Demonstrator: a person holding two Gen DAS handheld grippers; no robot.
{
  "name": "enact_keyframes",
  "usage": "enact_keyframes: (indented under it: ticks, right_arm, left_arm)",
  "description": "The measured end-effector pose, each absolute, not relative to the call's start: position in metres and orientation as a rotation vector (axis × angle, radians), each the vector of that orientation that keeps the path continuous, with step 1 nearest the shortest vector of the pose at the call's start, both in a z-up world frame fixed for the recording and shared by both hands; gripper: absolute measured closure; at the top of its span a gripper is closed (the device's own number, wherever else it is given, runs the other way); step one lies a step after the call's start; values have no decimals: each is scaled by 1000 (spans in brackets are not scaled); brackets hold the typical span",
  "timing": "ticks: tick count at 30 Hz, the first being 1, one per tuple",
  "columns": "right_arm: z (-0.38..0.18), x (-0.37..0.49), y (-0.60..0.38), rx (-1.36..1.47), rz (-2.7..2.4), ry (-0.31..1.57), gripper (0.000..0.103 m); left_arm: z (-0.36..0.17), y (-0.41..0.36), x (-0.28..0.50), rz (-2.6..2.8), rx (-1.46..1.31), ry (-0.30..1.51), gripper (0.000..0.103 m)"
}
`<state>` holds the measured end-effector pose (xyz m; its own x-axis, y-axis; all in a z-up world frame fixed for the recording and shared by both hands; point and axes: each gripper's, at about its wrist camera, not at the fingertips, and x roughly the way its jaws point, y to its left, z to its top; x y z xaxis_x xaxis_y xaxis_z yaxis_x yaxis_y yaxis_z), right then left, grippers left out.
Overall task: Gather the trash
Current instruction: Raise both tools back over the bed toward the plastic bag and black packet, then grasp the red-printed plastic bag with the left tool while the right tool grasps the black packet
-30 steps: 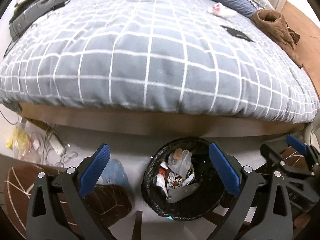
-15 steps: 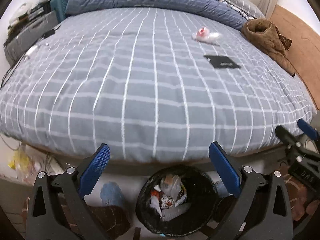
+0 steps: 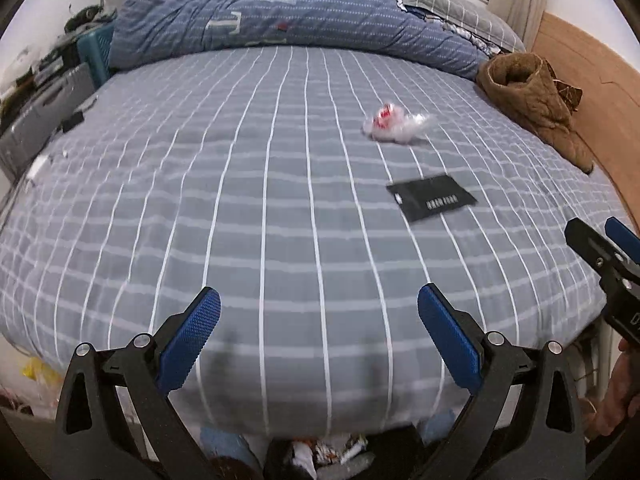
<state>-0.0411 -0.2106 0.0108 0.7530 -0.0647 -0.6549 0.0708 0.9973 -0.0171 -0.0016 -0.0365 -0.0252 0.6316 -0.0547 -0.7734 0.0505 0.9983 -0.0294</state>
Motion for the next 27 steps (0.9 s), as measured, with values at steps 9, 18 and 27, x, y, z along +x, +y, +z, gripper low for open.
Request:
enact_keyframes:
  ticks: [9, 18, 27]
  right_arm:
    - [-4, 35, -238, 27, -85, 715, 13]
    - [-49, 78, -281, 87, -120, 777, 13]
    - [-59, 87, -302, 79, -112, 797, 13]
  left_arm:
    - [-25, -69, 75, -42, 41, 849, 6]
    - [-38, -112, 144, -87, 79, 841, 6]
    - [-63, -156, 217, -129, 80, 857, 6]
